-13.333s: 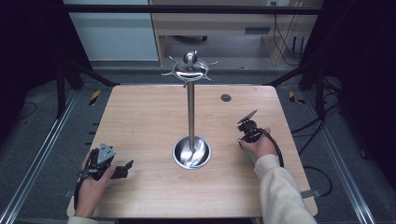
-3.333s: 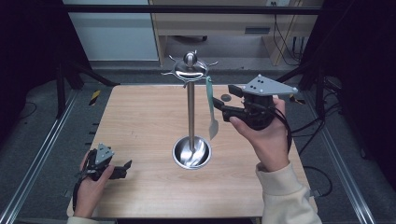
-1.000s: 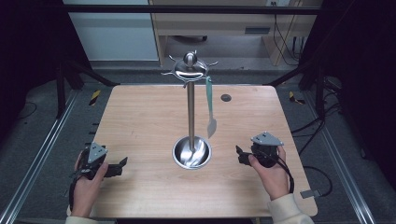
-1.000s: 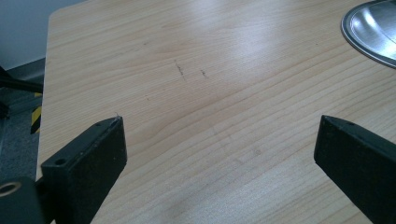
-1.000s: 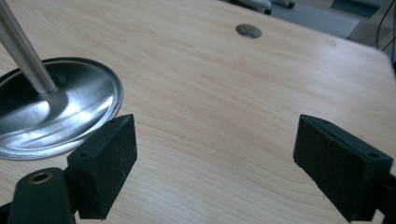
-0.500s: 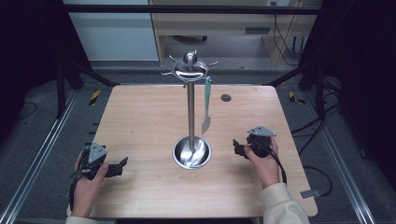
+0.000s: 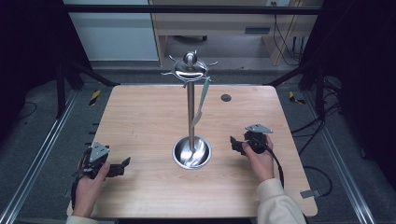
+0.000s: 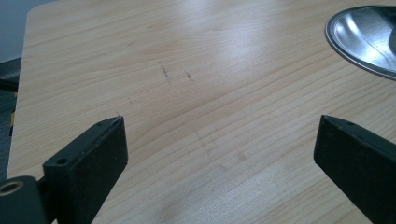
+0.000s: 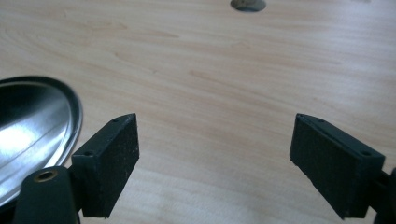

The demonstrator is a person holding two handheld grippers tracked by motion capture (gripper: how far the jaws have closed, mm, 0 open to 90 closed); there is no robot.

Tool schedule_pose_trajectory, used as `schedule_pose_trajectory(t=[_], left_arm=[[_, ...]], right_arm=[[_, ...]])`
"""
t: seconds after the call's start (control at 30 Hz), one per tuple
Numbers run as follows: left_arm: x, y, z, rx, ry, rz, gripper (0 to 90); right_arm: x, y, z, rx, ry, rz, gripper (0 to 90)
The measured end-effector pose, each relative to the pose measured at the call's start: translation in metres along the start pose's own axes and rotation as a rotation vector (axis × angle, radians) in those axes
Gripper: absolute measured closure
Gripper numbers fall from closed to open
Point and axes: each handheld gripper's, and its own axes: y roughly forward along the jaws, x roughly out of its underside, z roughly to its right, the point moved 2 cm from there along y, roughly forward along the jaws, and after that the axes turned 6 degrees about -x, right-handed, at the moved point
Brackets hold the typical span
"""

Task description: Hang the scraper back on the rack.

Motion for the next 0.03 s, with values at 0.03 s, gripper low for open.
schedule_pose_trajectory(t=[0.03], left_arm=[[-0.0001, 0.0001, 0.0001, 0.0, 0.001, 0.002, 2.7]], right_arm=[[0.0001, -0.001, -0.001, 0.001, -0.014, -0.005, 15.7]])
